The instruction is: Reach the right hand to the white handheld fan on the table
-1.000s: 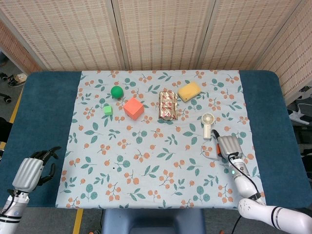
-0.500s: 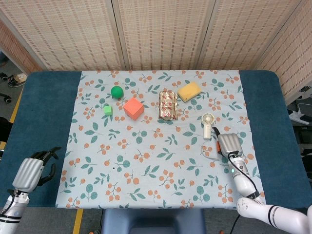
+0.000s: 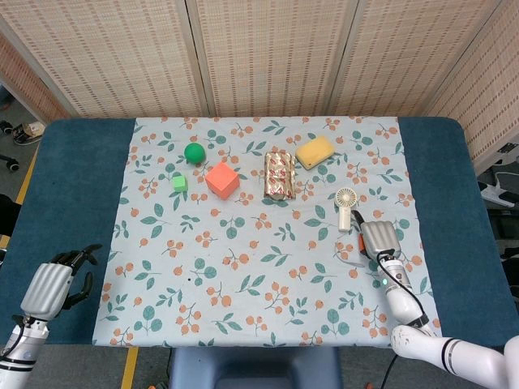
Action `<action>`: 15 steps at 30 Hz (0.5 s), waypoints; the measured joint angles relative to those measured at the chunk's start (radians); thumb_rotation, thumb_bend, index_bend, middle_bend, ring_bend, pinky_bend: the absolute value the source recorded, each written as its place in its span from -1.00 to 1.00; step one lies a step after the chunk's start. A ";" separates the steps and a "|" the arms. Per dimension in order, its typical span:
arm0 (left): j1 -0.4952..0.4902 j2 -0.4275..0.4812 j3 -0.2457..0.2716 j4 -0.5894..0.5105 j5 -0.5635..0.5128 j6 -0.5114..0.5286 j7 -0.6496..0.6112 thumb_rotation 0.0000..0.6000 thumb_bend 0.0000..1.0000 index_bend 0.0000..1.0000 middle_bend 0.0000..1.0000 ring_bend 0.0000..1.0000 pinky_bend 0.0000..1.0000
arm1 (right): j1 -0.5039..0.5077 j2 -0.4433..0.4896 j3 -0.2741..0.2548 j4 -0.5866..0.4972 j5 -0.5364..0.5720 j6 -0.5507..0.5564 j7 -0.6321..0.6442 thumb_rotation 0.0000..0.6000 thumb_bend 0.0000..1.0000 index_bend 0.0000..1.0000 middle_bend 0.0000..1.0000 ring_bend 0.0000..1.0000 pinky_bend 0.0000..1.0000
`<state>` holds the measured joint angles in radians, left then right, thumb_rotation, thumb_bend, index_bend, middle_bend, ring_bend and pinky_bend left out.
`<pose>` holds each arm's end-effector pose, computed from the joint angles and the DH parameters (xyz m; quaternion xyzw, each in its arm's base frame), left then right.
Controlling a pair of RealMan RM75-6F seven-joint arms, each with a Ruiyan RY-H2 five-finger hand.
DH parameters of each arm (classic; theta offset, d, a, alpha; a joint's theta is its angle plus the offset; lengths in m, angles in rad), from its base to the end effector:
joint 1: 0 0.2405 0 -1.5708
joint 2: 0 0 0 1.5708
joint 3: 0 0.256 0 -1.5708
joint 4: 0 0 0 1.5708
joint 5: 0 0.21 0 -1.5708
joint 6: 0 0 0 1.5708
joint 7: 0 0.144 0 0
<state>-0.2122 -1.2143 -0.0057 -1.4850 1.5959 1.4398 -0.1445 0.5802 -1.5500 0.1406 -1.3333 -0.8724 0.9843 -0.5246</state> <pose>-0.2965 0.2112 0.1223 -0.6411 -0.3882 -0.4390 0.4956 -0.2679 -0.3285 0.0009 0.6847 -0.4285 0.2175 0.5480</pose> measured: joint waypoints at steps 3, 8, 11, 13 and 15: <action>0.000 0.000 0.001 -0.002 0.000 0.000 -0.001 1.00 0.22 -0.61 -0.19 -0.35 -0.26 | 0.002 -0.003 0.002 0.003 -0.001 0.001 0.003 1.00 0.37 -0.82 0.73 0.46 0.70; 0.001 0.001 0.001 -0.001 0.001 0.001 -0.003 1.00 0.22 -0.61 -0.19 -0.35 -0.26 | 0.006 -0.010 0.004 0.014 -0.001 -0.003 0.005 1.00 0.37 -0.82 0.73 0.46 0.70; 0.002 0.001 0.002 -0.001 0.001 0.001 -0.001 1.00 0.22 -0.61 -0.19 -0.35 -0.26 | 0.011 -0.017 0.006 0.022 0.001 -0.008 0.005 1.00 0.37 -0.82 0.73 0.46 0.70; 0.002 0.001 0.002 -0.001 0.001 0.001 -0.002 1.00 0.22 -0.61 -0.19 -0.35 -0.26 | 0.014 -0.022 0.007 0.027 0.002 -0.010 0.005 1.00 0.37 -0.82 0.73 0.46 0.70; 0.002 0.000 0.001 0.000 0.000 0.000 -0.003 1.00 0.22 -0.61 -0.19 -0.35 -0.26 | 0.016 -0.026 0.008 0.031 0.003 -0.012 0.005 1.00 0.37 -0.82 0.73 0.46 0.70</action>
<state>-0.2102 -1.2141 -0.0043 -1.4849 1.5960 1.4401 -0.1473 0.5959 -1.5757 0.1486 -1.3024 -0.8698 0.9719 -0.5193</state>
